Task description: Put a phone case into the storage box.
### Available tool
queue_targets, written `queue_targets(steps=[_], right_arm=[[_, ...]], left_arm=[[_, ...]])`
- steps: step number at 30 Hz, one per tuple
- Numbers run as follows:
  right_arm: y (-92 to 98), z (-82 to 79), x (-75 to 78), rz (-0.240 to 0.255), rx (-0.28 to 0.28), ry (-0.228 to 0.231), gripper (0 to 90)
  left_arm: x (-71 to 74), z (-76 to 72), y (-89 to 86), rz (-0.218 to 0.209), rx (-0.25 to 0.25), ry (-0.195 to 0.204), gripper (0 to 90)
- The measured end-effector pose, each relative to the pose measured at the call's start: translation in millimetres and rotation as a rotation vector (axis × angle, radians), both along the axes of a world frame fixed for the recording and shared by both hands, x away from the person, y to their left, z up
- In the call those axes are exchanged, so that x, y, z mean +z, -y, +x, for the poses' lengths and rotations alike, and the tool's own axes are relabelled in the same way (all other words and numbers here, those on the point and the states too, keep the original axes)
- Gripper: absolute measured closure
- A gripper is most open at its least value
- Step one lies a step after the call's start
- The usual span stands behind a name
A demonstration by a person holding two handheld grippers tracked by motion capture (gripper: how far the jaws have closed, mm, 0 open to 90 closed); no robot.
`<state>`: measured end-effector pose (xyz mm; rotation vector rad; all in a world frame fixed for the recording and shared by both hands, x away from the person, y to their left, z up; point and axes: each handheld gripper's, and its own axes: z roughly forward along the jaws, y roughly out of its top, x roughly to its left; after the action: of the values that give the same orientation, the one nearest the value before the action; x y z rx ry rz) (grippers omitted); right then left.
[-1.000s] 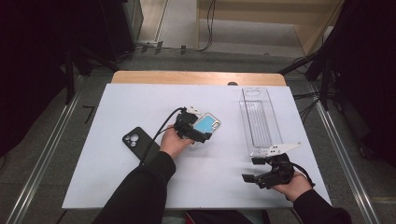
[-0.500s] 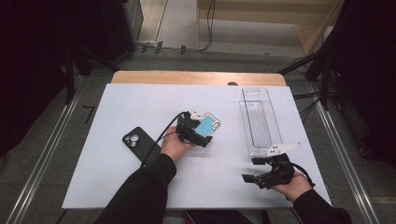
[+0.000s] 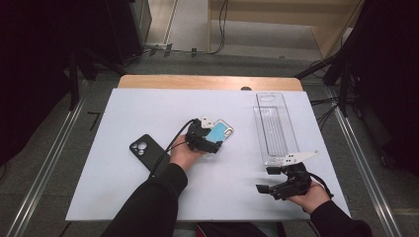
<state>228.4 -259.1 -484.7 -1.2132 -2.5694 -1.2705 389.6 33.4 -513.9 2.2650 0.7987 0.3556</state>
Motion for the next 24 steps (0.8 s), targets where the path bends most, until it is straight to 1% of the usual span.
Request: queue_targets(steps=[9,12,16,19,21,22,24], right_arm=[[0.0,0.4,-0.1,0.002,0.004,-0.001,12.4],[0.0,0.3,0.0,0.003,0.004,-0.002,12.4],[0.1,0.4,0.0,0.003,0.005,-0.002,12.4],[0.0,0.5,0.0,0.003,0.005,-0.003,12.4],[0.0,0.5,0.0,0.003,0.004,-0.002,12.4],[0.0,0.6,0.1,0.003,0.005,-0.002,12.4],[0.1,0.7,0.1,0.005,0.005,0.001,12.4]], left_arm=[[1.9,0.1,0.0,0.008,0.003,-0.012,17.3],[3.2,0.3,-0.9,0.004,0.005,-0.017,17.3],[10.5,1.0,-4.4,-0.007,0.002,-0.024,17.3],[19.3,0.4,-6.4,-0.013,-0.008,-0.029,17.3],[25.4,-0.8,-7.0,-0.022,-0.012,-0.023,17.3],[28.7,-1.4,-7.5,-0.018,-0.017,-0.025,17.3],[34.8,-3.2,-8.1,-0.022,-0.029,-0.030,17.3]])
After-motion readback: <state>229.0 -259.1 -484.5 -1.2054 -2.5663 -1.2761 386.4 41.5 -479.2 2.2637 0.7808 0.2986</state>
